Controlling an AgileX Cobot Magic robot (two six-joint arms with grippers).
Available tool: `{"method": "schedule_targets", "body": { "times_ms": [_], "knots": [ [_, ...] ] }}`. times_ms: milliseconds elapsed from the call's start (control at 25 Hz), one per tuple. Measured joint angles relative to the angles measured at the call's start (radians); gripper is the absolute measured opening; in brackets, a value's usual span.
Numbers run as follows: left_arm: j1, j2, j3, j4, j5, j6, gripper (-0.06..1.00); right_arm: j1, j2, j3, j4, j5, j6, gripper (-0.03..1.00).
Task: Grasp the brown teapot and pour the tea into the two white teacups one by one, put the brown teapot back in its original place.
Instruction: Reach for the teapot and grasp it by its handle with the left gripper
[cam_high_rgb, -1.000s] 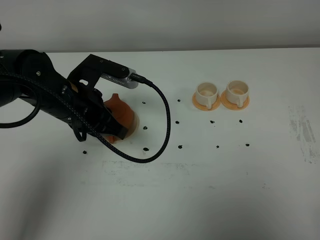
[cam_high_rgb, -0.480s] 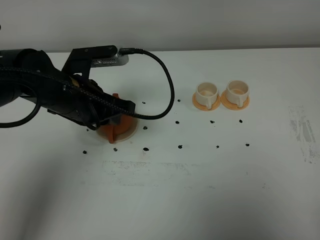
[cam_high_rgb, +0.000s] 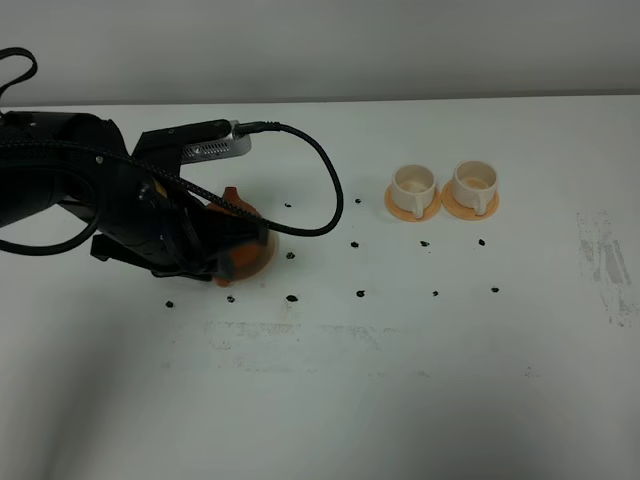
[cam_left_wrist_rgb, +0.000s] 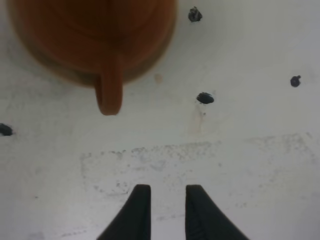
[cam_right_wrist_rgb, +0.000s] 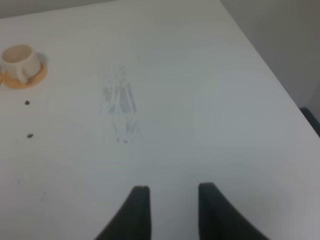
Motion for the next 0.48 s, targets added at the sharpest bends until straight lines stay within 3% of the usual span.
{"method": "schedule_targets", "body": {
  "times_ms": [280, 480],
  "knots": [
    [0.0, 0.027, 0.0, 0.011, 0.033, 0.019, 0.34, 0.0, 0.0, 0.0, 0.0, 0.0, 0.0, 0.23],
    [0.0, 0.048, -0.048, 0.041, 0.055, -0.021, 0.43, 0.0, 0.0, 0.0, 0.0, 0.0, 0.0, 0.23]
  ]
}}
